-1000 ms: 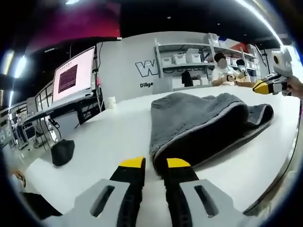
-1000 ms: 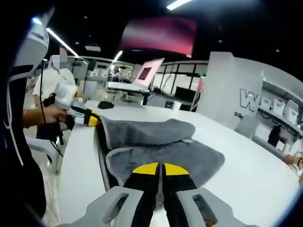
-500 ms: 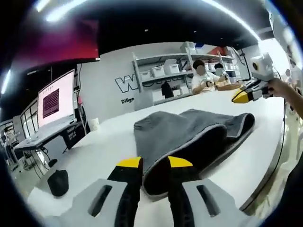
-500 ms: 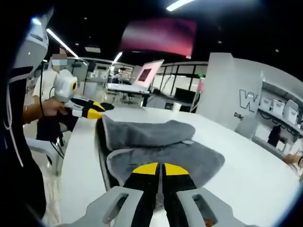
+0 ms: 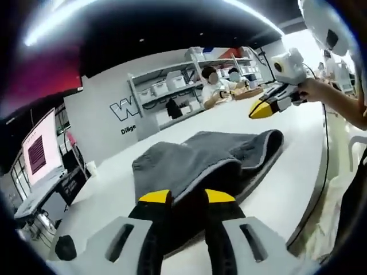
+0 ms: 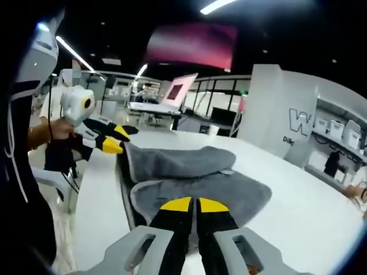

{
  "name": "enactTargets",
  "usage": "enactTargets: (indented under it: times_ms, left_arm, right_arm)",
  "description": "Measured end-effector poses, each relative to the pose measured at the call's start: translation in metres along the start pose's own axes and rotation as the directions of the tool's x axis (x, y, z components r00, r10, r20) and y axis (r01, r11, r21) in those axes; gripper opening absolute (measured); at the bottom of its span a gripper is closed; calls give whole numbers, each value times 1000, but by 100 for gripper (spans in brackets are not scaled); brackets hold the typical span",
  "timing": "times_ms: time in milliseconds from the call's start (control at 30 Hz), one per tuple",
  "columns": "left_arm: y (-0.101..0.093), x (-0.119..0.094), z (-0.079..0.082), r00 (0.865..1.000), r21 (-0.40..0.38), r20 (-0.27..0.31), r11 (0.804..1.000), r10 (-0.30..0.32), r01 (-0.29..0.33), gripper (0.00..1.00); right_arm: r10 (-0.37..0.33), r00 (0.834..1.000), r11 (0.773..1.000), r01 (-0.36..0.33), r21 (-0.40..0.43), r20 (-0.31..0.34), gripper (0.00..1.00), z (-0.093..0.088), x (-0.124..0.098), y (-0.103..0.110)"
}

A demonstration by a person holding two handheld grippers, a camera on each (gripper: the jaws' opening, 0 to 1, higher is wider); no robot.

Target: Open the folded towel by lifting each exposed corner and separating the folded layers until the towel lies flat within the target outline without major curled edges

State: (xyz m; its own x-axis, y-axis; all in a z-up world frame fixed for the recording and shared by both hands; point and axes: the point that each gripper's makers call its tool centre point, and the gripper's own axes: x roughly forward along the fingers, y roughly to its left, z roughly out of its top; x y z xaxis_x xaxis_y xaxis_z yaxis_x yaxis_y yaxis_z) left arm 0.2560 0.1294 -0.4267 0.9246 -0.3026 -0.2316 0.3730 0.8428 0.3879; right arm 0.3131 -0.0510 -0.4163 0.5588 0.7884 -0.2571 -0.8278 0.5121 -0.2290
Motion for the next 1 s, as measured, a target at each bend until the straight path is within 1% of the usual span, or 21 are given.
enactTargets:
  times_ms: [167, 233, 267, 333, 367, 433, 467, 667, 733, 767, 800, 833, 900, 1000]
  left_arm:
    - [-7, 7, 14, 999, 40, 20, 999, -28, 28, 22]
    - [-13, 11, 19, 998, 57, 25, 997, -55, 54, 23]
    - [-19, 14, 20, 997, 57, 19, 995, -81, 80, 23]
    - [-24, 17, 22, 995, 62, 24, 994, -92, 90, 23]
    - [-31, 19, 24, 994, 77, 27, 991, -109, 107, 23]
    - [-36, 22, 26, 993, 108, 22, 987, -119, 116, 24]
    - [-40, 24, 28, 992, 137, 15, 983, -125, 122, 24]
    - [-46, 28, 28, 989, 221, -4, 964, -147, 144, 24]
    - [-45, 28, 26, 989, 278, -30, 949, -148, 151, 24]
    - [-45, 28, 25, 989, 314, -43, 937, -145, 151, 24]
    - [-44, 28, 25, 988, 322, -48, 934, -144, 152, 24]
    - [-45, 27, 24, 987, 345, -63, 924, -150, 163, 24]
    - [-45, 26, 24, 986, 353, -64, 921, -154, 167, 24]
    - [-44, 24, 23, 984, 376, -78, 909, -161, 179, 23]
  right_arm:
    - [-5, 1000, 1000, 5, 0, -3, 0, -1, -4, 0]
    - [-7, 1000, 1000, 7, 1, -3, 0, -1, -5, -1]
    - [-9, 1000, 1000, 9, 2, -2, 0, -1, -5, -1]
    - [-9, 1000, 1000, 9, 4, 1, 0, 0, -5, -1]
    - [-8, 1000, 1000, 8, 6, 3, 0, 0, -6, 0]
    - [-9, 1000, 1000, 9, 7, 5, 0, 0, -6, 0]
    - [-9, 1000, 1000, 9, 8, 5, 0, 0, -6, 0]
    - [-15, 1000, 1000, 15, 7, 6, 0, 0, -9, -1]
    - [-20, 1000, 1000, 19, 10, 6, 0, 0, -10, -2]
    - [-21, 1000, 1000, 21, 11, 6, 0, 0, -10, -3]
    - [-22, 1000, 1000, 22, 12, 6, 0, -1, -10, -3]
    - [-21, 1000, 1000, 21, 14, 6, 0, -1, -10, -3]
    - [-17, 1000, 1000, 17, 14, 6, 0, -1, -9, -1]
    - [-10, 1000, 1000, 10, 15, 7, 0, -1, -8, 1]
